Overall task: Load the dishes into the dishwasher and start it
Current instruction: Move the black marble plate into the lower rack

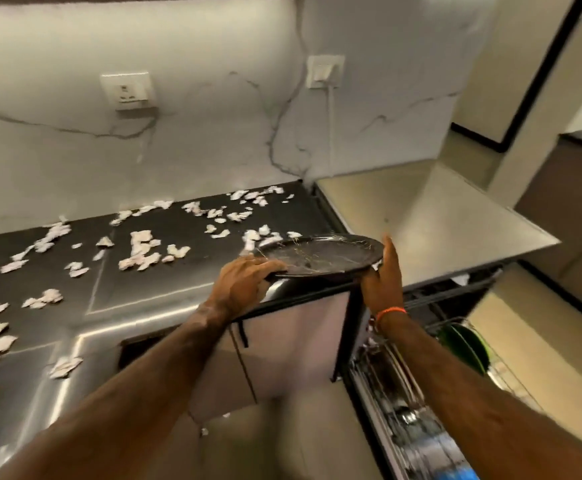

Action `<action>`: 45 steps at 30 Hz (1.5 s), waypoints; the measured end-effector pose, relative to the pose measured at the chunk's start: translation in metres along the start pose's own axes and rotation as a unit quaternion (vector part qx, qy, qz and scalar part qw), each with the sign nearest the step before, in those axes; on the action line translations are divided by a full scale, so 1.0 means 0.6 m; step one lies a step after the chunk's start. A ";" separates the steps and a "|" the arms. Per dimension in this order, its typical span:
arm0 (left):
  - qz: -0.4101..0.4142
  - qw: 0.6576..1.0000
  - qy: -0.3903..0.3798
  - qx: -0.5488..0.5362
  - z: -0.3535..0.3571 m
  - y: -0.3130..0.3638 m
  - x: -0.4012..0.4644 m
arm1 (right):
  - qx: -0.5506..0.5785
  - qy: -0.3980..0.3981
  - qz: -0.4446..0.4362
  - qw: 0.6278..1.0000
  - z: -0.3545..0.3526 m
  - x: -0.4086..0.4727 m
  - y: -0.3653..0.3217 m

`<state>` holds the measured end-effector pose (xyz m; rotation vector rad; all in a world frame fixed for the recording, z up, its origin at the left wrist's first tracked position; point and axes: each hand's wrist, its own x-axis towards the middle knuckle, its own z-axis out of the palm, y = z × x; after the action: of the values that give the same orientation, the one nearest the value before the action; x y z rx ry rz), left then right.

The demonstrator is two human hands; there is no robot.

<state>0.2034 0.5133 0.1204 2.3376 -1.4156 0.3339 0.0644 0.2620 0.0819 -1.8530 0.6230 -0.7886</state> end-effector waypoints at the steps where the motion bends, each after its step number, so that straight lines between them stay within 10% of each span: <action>1: 0.007 1.000 -0.007 -0.010 0.020 0.040 0.029 | 0.105 0.023 0.070 0.992 -0.037 0.007 -0.006; 6: 0.140 0.989 0.018 -0.054 0.139 0.204 0.148 | 0.460 0.096 0.231 0.852 -0.227 0.029 0.021; 10: 0.228 0.972 -0.020 -0.043 0.212 0.300 0.216 | 0.347 0.133 0.252 0.893 -0.355 0.020 0.065; 16: 0.269 0.915 -0.300 -0.018 0.271 0.392 0.307 | 0.298 0.197 0.273 0.894 -0.503 -0.020 0.129; 25: 0.103 0.946 -0.186 -0.246 0.405 0.576 0.541 | 0.277 0.287 0.305 0.865 -0.670 -0.068 0.228; 33: 0.164 0.892 -0.276 -0.317 0.549 0.721 0.621 | 0.008 0.389 0.336 0.858 -0.754 -0.068 0.353; 45: 0.250 0.870 -0.329 -0.269 0.890 0.830 0.567 | -0.295 0.298 0.402 0.814 -0.795 -0.087 0.646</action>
<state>-0.0789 -0.2001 -0.1245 1.6409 -2.0793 -0.7224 -0.3555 -0.1285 -0.1450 -1.5591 2.0892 -0.5997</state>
